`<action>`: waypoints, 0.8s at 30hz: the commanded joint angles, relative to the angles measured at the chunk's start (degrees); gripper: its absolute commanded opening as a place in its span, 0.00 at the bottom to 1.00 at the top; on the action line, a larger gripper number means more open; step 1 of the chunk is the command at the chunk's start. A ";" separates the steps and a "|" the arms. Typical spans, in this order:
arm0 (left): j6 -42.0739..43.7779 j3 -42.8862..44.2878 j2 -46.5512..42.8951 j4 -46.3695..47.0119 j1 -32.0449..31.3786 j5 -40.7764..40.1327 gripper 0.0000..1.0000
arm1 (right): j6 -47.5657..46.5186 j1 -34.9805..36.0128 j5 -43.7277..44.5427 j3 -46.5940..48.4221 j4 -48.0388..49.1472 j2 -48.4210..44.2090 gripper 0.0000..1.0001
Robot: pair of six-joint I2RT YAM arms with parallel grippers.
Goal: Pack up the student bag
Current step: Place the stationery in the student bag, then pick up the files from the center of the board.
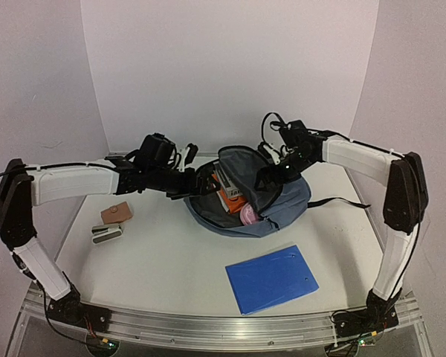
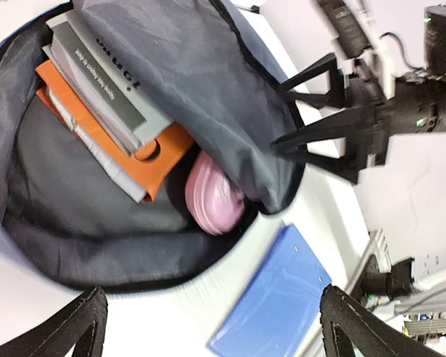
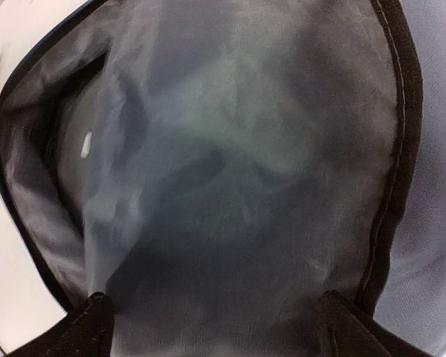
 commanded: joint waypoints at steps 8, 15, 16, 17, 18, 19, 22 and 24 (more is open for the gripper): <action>5.13 -10.72 -8.76 -10.93 -3.90 3.52 1.00 | -23.45 0.42 -3.01 -18.42 -14.73 -25.67 0.98; 9.21 -10.63 -4.57 -14.86 -11.93 -0.65 1.00 | -36.52 -1.84 -2.65 -31.69 -20.58 -25.37 0.96; 9.60 -10.18 -3.67 -15.00 -12.72 -1.17 1.00 | -36.83 -1.86 -3.48 -32.42 -21.14 -24.46 0.95; 9.84 -9.72 -2.78 -15.04 -13.33 -1.69 1.00 | -36.53 -1.87 -4.59 -32.57 -21.75 -22.98 0.94; 10.05 -9.24 -2.09 -14.74 -14.04 -2.16 1.00 | -36.02 -1.82 -5.56 -32.33 -22.04 -21.63 0.92; 10.28 -8.89 -1.38 -14.07 -14.70 -2.43 1.00 | -35.73 -1.85 -6.70 -32.07 -22.12 -20.14 0.91; 12.43 -7.86 1.72 -12.76 -17.23 -3.02 1.00 | -35.73 -1.99 -8.96 -31.48 -21.80 -16.50 0.88; 15.75 -6.38 4.61 -13.72 -19.47 -3.76 1.00 | -35.44 -2.25 -9.66 -31.37 -21.31 -14.07 0.86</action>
